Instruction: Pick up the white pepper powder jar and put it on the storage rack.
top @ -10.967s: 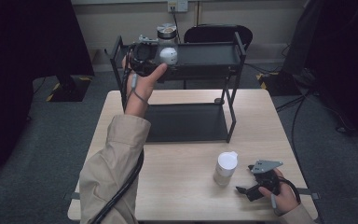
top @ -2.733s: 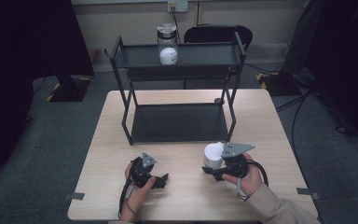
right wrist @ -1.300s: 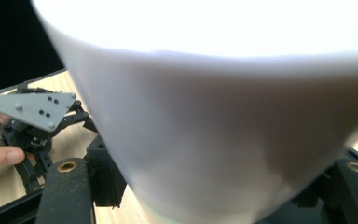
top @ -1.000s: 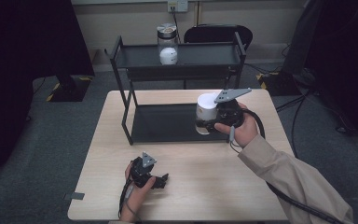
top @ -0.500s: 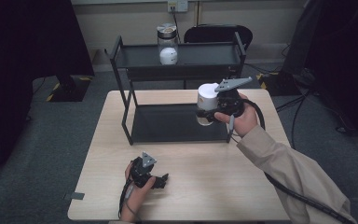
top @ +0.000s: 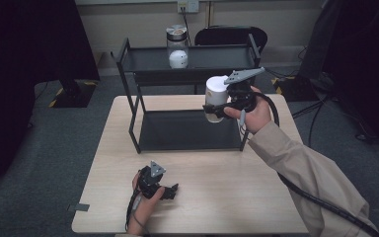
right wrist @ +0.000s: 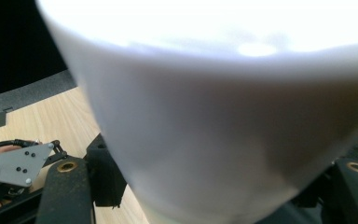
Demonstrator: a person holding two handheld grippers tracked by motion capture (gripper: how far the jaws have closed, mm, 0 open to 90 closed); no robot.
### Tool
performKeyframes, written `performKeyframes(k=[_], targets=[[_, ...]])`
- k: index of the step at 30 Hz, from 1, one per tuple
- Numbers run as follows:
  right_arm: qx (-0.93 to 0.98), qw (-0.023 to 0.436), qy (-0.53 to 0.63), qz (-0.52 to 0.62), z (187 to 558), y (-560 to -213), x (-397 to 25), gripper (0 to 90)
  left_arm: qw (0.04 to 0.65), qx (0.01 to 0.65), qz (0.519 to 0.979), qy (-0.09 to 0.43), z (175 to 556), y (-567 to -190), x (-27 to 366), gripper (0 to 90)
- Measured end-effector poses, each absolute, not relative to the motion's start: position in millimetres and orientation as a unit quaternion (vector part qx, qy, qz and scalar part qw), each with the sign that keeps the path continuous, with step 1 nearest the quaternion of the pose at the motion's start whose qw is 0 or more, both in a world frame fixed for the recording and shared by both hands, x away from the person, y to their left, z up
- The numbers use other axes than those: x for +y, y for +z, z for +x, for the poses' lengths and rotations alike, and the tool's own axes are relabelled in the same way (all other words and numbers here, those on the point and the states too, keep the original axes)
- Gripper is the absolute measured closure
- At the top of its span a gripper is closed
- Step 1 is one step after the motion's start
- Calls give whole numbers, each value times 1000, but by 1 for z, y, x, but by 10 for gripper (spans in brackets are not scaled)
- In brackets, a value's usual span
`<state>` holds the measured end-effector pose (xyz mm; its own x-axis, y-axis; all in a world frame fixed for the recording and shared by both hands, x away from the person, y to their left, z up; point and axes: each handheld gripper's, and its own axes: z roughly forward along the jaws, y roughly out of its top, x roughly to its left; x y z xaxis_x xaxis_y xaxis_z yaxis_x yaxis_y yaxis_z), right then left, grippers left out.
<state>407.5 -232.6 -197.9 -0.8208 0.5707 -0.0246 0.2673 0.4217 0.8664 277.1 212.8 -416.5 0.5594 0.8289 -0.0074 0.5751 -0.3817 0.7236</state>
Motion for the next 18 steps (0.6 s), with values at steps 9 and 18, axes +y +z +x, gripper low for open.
performKeyframes(k=[9,18], targets=[[829,161,472,252,414,-178,-224,305,349,433,811,182,277,-416,213,1],[833,166,466,247,418,-160,-217,305,349,433,811,182,277,-416,213,1]])
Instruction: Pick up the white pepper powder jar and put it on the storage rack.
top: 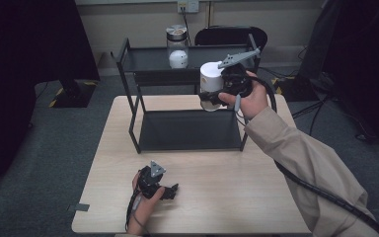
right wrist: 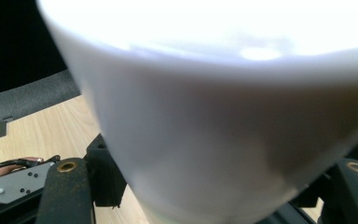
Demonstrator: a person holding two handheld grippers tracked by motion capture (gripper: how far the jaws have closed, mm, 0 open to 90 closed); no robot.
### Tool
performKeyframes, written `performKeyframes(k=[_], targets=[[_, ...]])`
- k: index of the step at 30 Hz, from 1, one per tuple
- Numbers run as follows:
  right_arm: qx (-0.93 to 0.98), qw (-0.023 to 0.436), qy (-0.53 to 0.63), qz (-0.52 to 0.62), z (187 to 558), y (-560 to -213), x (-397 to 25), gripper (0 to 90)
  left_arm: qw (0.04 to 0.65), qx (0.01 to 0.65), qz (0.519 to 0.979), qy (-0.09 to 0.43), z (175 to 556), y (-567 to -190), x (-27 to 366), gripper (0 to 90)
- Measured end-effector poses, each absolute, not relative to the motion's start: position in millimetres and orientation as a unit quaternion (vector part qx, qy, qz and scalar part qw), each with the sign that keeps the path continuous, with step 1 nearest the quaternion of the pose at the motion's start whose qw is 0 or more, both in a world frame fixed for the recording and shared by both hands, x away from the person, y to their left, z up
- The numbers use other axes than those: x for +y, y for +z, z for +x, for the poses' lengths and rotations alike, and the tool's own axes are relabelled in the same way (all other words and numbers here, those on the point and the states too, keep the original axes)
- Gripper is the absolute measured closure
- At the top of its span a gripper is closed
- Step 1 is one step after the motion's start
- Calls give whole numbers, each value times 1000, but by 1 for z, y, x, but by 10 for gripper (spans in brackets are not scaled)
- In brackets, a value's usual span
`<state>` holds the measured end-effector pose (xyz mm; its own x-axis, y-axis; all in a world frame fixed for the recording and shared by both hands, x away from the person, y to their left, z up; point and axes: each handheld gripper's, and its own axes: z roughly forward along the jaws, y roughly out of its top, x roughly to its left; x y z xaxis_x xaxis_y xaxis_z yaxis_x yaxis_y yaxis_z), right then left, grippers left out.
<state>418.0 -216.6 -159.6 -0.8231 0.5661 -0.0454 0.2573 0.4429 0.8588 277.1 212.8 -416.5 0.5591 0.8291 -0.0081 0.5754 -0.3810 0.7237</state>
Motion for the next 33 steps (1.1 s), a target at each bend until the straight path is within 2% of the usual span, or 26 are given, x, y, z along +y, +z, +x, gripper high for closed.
performKeyframes(k=[33], targets=[[830,191,468,238,425,-98,-197,305,350,433,811,182,277,-417,213,1]])
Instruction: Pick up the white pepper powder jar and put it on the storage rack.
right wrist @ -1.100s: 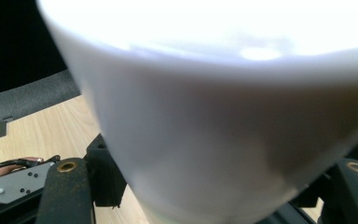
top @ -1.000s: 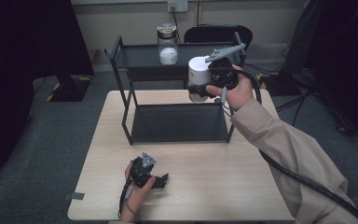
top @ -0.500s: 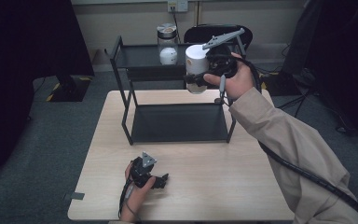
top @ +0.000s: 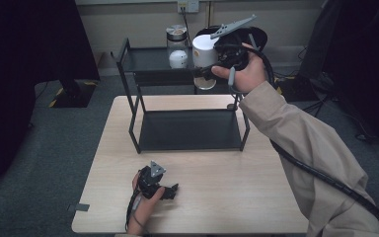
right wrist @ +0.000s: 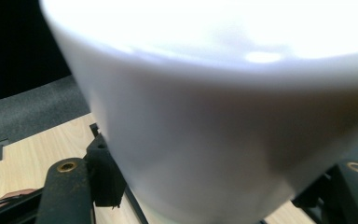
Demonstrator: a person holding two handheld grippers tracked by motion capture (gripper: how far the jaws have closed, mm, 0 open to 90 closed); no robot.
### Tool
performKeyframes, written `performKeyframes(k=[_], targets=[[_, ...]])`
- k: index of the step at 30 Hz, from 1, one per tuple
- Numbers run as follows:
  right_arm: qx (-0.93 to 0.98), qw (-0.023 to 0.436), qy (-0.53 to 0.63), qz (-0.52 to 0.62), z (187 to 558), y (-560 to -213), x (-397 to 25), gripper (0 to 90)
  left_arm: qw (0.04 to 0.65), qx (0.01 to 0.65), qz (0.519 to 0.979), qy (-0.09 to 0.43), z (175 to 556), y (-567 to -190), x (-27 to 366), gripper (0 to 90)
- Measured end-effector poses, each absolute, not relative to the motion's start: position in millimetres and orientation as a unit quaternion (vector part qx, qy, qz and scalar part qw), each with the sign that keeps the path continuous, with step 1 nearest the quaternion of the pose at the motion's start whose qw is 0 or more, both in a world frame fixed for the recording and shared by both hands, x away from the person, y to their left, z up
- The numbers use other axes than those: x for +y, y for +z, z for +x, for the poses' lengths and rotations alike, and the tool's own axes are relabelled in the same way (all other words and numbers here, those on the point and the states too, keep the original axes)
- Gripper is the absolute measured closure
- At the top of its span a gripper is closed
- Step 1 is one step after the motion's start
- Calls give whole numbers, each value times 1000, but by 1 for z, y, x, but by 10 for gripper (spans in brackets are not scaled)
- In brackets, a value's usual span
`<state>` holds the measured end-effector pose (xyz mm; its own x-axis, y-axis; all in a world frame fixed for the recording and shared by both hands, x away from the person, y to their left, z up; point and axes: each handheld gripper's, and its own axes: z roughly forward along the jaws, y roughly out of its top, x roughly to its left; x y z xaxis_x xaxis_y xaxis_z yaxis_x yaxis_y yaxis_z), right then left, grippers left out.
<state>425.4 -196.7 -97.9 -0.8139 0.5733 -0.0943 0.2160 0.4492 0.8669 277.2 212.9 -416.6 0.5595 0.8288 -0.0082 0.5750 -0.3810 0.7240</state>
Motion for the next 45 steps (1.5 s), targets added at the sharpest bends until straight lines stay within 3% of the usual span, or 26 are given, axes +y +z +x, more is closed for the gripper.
performKeyframes(k=[22,45], targets=[[812,219,466,274,449,-82,-185,304,349,432,811,182,277,-416,213,1],[797,220,469,310,480,-97,-181,304,349,432,812,182,277,-416,213,1]])
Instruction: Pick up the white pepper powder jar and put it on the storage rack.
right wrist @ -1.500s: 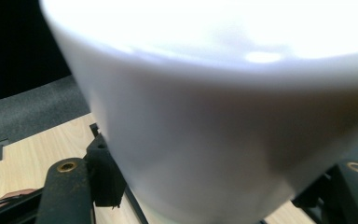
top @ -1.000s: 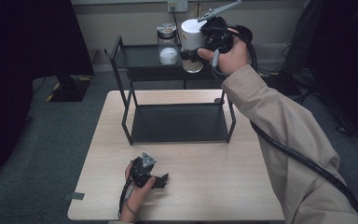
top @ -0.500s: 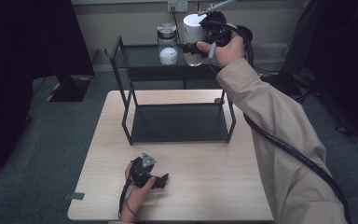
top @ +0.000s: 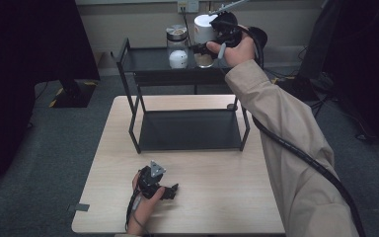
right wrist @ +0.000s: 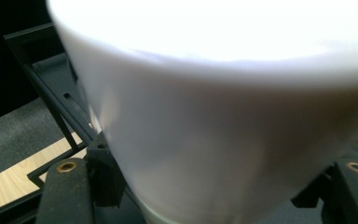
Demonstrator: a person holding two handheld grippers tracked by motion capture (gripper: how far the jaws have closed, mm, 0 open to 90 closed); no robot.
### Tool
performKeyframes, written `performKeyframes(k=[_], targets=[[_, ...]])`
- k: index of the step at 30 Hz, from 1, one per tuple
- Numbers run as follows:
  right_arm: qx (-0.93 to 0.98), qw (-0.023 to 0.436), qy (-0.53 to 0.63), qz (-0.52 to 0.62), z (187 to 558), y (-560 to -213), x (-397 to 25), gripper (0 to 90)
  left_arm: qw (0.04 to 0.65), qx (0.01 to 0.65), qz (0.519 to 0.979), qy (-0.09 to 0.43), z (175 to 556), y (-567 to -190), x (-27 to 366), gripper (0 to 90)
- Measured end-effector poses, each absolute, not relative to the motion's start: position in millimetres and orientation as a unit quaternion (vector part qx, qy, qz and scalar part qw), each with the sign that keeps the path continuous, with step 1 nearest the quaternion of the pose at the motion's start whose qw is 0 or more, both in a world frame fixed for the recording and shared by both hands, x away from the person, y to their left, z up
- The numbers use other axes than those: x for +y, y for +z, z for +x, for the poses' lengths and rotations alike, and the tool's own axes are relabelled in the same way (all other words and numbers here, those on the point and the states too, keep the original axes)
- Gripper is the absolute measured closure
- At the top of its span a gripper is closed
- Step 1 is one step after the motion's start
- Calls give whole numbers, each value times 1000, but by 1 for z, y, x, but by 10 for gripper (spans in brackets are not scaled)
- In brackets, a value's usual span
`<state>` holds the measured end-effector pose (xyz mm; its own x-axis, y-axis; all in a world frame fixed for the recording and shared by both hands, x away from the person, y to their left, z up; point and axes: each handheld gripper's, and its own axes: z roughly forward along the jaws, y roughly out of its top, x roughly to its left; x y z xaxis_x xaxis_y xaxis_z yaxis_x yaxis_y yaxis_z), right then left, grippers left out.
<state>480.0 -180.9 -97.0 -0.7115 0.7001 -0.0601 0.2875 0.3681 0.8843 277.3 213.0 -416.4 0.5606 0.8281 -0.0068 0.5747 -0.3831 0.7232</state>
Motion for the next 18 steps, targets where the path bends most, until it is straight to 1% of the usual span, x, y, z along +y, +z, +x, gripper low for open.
performKeyframes(k=[18], targets=[[783,213,485,327,487,-109,-181,303,349,432,811,181,277,-416,213,1]])
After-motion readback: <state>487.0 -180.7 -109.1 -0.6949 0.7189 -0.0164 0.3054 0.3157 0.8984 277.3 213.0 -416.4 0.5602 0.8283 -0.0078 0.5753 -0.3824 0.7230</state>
